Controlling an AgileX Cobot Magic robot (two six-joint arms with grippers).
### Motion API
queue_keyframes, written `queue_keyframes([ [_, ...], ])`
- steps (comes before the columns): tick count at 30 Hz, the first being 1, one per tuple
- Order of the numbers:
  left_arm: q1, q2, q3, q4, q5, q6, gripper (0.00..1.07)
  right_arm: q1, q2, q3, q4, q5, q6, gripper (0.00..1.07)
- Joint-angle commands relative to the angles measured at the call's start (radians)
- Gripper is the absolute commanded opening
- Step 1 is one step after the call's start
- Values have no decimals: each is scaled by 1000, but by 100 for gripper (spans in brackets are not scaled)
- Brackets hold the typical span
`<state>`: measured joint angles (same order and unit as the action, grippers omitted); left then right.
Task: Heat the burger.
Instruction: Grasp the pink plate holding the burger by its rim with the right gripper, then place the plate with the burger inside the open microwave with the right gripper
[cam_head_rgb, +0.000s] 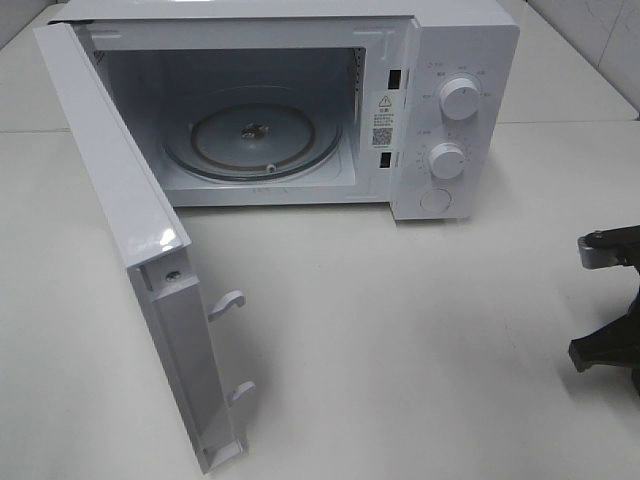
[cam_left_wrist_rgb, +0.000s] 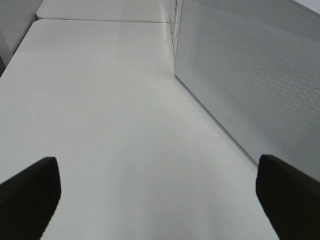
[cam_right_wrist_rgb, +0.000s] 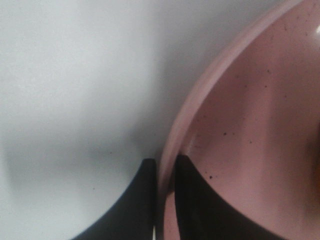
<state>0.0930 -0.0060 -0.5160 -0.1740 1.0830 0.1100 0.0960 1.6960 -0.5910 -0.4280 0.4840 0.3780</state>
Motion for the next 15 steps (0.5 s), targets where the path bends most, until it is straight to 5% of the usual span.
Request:
queue_keyframes([
  [1,3,-12,1,-3,-14,-4,98,8,18,-17,23,59,11,0],
  [15,3,-12,1,-3,-14,-4,98,169,18,-35,-42,148,76,0],
])
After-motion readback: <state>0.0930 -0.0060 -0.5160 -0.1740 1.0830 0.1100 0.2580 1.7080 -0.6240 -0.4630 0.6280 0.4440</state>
